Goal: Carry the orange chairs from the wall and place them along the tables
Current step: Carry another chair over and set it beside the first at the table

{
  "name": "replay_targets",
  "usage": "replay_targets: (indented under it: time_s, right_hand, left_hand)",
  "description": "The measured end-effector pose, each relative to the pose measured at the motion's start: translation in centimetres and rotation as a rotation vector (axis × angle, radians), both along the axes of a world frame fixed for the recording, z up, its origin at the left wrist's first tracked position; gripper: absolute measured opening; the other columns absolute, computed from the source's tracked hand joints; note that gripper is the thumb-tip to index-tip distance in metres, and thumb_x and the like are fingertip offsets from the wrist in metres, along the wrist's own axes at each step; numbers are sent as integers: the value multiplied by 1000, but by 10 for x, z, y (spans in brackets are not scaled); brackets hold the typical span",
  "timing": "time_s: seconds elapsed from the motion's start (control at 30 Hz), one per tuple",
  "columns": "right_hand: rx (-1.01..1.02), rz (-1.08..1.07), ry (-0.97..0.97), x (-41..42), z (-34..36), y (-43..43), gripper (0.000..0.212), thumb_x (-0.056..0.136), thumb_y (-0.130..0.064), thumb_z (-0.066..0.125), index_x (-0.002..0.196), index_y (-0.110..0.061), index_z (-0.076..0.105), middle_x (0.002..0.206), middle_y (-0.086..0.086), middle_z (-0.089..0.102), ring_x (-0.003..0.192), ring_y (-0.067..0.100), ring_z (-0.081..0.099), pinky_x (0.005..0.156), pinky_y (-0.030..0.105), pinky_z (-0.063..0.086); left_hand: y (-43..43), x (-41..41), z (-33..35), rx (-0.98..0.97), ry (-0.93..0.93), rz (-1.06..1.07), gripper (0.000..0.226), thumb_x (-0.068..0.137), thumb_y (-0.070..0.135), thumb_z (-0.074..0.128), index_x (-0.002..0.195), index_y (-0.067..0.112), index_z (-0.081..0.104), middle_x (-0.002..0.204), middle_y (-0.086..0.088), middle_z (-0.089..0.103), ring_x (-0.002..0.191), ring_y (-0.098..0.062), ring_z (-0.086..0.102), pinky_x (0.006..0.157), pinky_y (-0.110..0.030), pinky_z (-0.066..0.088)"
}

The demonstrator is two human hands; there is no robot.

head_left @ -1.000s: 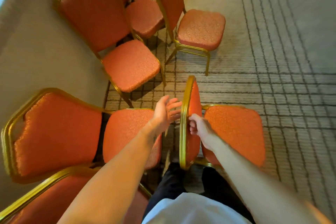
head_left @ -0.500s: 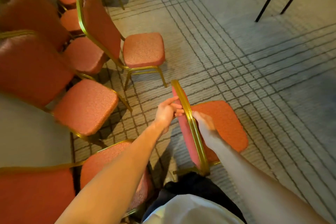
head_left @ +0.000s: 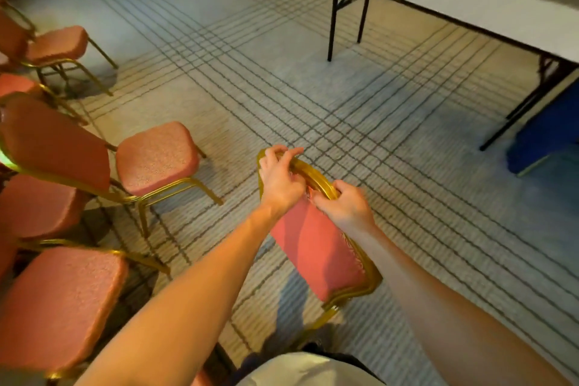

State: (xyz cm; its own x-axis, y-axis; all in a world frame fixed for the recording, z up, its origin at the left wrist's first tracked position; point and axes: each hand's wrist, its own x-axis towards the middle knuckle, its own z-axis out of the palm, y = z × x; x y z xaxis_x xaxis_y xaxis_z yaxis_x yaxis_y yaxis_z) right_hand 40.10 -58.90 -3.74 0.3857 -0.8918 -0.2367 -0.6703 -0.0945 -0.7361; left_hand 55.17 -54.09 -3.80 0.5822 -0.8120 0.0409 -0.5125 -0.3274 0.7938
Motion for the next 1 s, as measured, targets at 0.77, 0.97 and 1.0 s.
replay_targets:
  time_s: [0.77,0.97,1.0]
  right_hand:
    - [-306,-507,406,-9,14,-103,36,82,-64,63,80,-28,59,80,-5,63,77,21,63,69,37,51]
    - [-282,-614,535,-11,8,-108,29,88,-46,63,89,-19,50,95,6,66,91,33,64,67,37,40]
    - [-274,-628,553,-10,8,-108,28,88,-44,62,91,-18,52,97,8,67,92,33,64,68,38,40]
  left_hand:
    - [-183,14,2,169,-520,-700,24,80,49,63,78,27,55,88,3,64,98,-26,57,90,-42,35]
    - [-223,15,6,257,-536,-872,39,77,65,63,77,27,54,81,6,62,84,-23,63,75,-38,42]
    - [-227,15,5,263,-528,-897,39,76,65,62,77,27,55,81,6,63,85,-23,65,75,-38,44]
